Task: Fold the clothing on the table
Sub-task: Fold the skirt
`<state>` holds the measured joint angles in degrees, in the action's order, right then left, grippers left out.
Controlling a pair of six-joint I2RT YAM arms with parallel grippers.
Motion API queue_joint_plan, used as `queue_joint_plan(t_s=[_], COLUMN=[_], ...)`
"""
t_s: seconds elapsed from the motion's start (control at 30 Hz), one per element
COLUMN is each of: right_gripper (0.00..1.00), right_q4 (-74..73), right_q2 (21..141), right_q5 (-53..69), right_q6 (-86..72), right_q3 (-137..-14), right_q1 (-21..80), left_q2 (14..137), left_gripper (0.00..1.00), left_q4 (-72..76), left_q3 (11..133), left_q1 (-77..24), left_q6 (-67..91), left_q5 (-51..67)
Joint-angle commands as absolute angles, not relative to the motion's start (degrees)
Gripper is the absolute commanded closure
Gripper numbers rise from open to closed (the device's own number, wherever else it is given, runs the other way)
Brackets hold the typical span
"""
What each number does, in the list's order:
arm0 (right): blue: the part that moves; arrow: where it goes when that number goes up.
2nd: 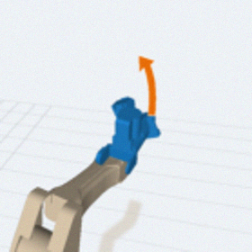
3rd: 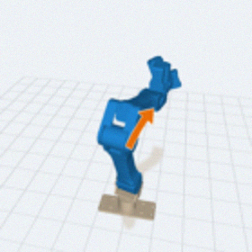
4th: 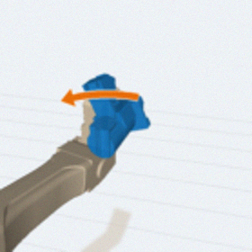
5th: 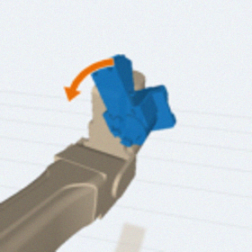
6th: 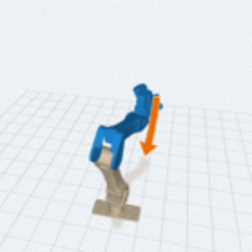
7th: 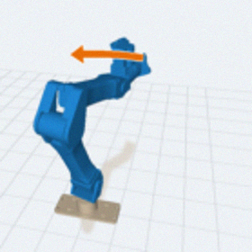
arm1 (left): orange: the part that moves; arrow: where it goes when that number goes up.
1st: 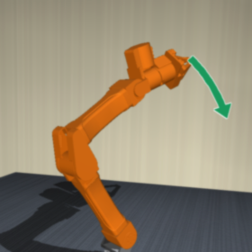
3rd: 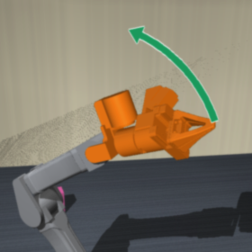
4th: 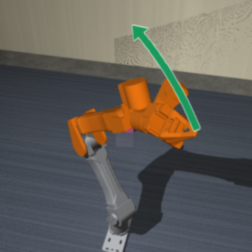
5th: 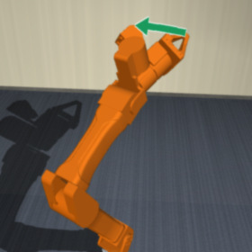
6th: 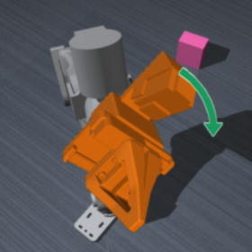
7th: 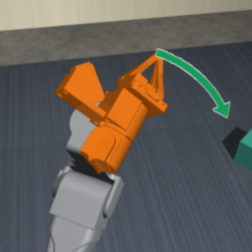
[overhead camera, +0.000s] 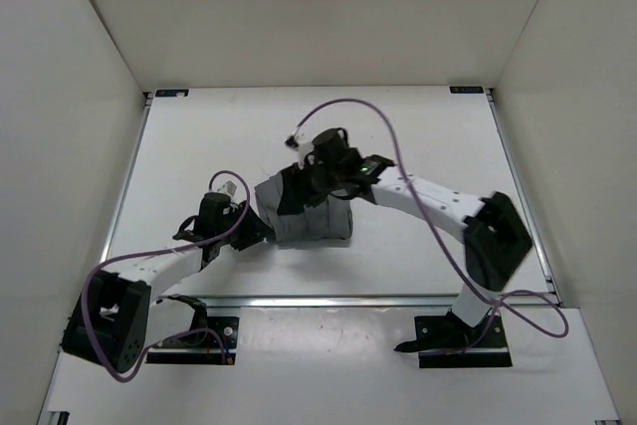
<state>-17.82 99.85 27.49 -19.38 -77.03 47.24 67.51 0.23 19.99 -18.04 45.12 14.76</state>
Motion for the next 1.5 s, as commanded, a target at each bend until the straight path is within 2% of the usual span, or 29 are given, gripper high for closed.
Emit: queue_joint_plan(t_s=[0.0, 0.1, 0.2, 0.23, 0.27, 0.3, 0.33, 0.4, 0.47, 0.57, 0.77, 0.93, 1.17, 1.33, 1.4, 1.47], right_gripper=[0.44, 0.44, 0.59, 0.66, 0.79, 0.86, 1.0, 0.99, 1.0, 1.0, 1.0, 1.0, 1.0, 1.0, 1.0, 1.0], right_q4=[-10.46, -11.42, -8.98, -8.27, -7.39, -5.99, -5.72, -4.58, -3.0, -0.7, 4.91, 5.36, 6.76, 7.47, 6.42, 3.44], right_q2=[89.41, 85.44, 82.28, 81.48, 81.39, 80.95, 81.12, 82.0, 82.7, 84.45, 92.71, 99.39, 103.18, 104.06, 105.2, 105.82], right_q5=[25.84, 25.23, 24.79, 25.57, 25.32, 25.92, 26.36, 26.89, 28.29, 28.04, 26.45, 27.86, 28.47, 29.09, 29.44, 27.61], right_q6=[-21.62, -21.71, -21.97, -22.06, -22.23, -22.32, -21.89, -21.53, -21.8, -22.33, -23.99, -22.94, -24.08, -24.43, -23.83, -22.24], right_q3=[-72.18, -66.81, -59.78, -57.24, -54.95, -54.24, -53.18, -51.95, -50.9, -49.75, -48.78, -52.98, -57.12, -59.23, -61.34, -63.7], right_q1=[43.34, 40.35, 37.28, 36.13, 34.38, 33.93, 33.49, 33.57, 34.01, 35.59, 37.62, 39.46, 40.87, 40.96, 41.48, 41.14], left_q2=[61.79, 56.61, 52.48, 52.04, 52.21, 52.73, 53.34, 55.44, 56.6, 58.7, 64.24, 68.19, 70.31, 70.22, 69.79, 67.69], left_gripper=[0.45, 0.44, 0.42, 0.41, 0.4, 0.4, 0.42, 0.5, 0.67, 0.72, 0.72, 0.77, 0.82, 0.83, 0.8, 0.66], left_q4=[-2.46, -5.18, -7.64, -8.08, -7.74, -7.56, -6.6, -4.05, -0.72, 2.45, 5.89, 7.29, 7.91, 7.82, 7.91, 6.17], left_q3=[19.51, 19.51, 19.6, 19.43, 19.25, 18.81, 18.37, 16.53, 15.47, 15.03, 17.31, 19.16, 19.34, 18.46, 18.54, 19.59], left_q1=[-17.14, -15.74, -15.55, -15.9, -15.65, -16.17, -16.17, -16.44, -17.58, -17.84, -18.28, -19.07, -19.42, -19.69, -19.51, -18.99], left_q6=[45.61, 46.05, 45.44, 45.18, 44.74, 44.74, 44.65, 45.26, 46.05, 46.05, 45.35, 44.74, 44.3, 44.21, 44.64, 43.86], left_q5=[15.29, 15.12, 13.11, 12.83, 12.05, 12.22, 12.56, 12.22, 11.25, 9.23, 8.08, 8.96, 10.55, 10.81, 11.16, 11.43])
